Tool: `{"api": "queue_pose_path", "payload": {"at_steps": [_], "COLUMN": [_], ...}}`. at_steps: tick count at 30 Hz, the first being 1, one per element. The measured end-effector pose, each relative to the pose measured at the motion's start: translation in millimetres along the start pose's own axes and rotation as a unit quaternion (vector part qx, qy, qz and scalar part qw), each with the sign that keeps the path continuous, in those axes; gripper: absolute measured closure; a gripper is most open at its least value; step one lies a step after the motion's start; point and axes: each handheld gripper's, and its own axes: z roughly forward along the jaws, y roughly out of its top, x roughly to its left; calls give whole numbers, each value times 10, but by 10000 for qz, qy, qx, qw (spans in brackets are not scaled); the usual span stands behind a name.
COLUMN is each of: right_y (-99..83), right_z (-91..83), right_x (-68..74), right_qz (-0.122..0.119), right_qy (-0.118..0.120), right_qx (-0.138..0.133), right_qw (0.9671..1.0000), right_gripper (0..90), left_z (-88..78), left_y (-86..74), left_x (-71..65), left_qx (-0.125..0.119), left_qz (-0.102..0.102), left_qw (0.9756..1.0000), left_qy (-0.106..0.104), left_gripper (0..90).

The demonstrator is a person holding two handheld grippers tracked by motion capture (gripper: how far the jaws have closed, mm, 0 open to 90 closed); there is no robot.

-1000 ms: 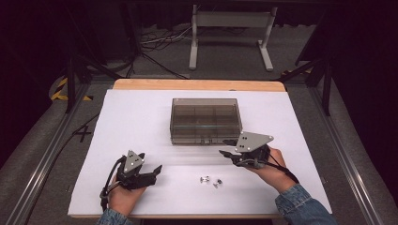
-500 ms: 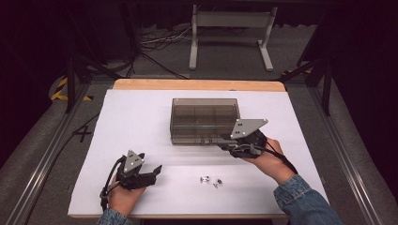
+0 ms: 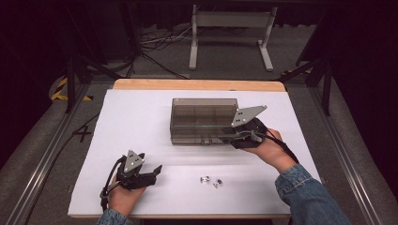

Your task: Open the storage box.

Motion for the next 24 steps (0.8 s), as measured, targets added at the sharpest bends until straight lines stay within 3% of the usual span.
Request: {"api": "queue_pose_path", "payload": {"at_steps": [7,24], "right_y": [-21,-144], "right_z": [30,283], "right_x": [-108,-261], "right_qz": [27,-23], "right_qy": [85,383], "right_qx": [84,613], "right_qw": [9999,9974], "right_gripper": [645,653], "left_z": [1,1], "left_y": [1,1], "left_x": [2,2], "left_qx": [-2,2], "left_qz": [11,23], "left_qw": [10000,10000], "left_qy": [15,9], "left_gripper": [217,217]}}
